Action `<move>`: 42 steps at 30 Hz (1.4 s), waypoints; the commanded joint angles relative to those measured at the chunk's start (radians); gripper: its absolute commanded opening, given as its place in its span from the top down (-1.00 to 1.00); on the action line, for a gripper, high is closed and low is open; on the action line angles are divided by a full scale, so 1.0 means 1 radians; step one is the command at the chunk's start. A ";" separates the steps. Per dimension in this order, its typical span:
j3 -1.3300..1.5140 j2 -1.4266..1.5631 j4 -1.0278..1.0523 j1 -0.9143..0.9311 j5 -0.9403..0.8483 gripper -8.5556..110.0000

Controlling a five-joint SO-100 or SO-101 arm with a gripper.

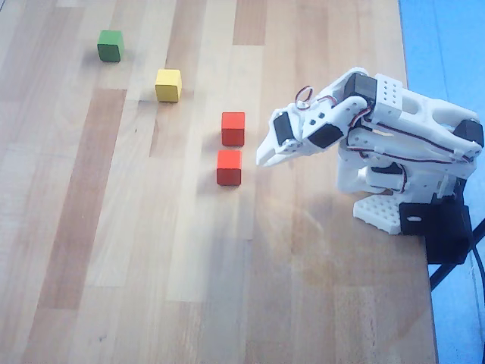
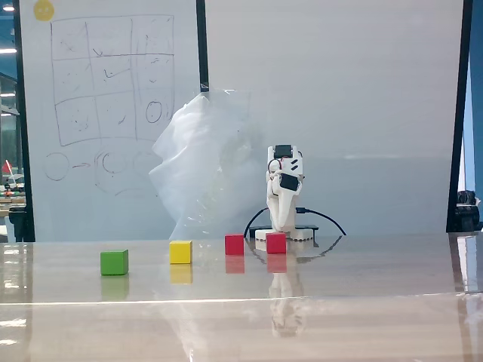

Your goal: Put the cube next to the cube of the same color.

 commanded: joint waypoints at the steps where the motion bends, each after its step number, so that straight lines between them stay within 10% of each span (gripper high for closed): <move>1: -0.015 0.032 -0.029 0.003 0.009 0.85; 42: -0.092 0.023 -0.067 0.017 -0.003 0.85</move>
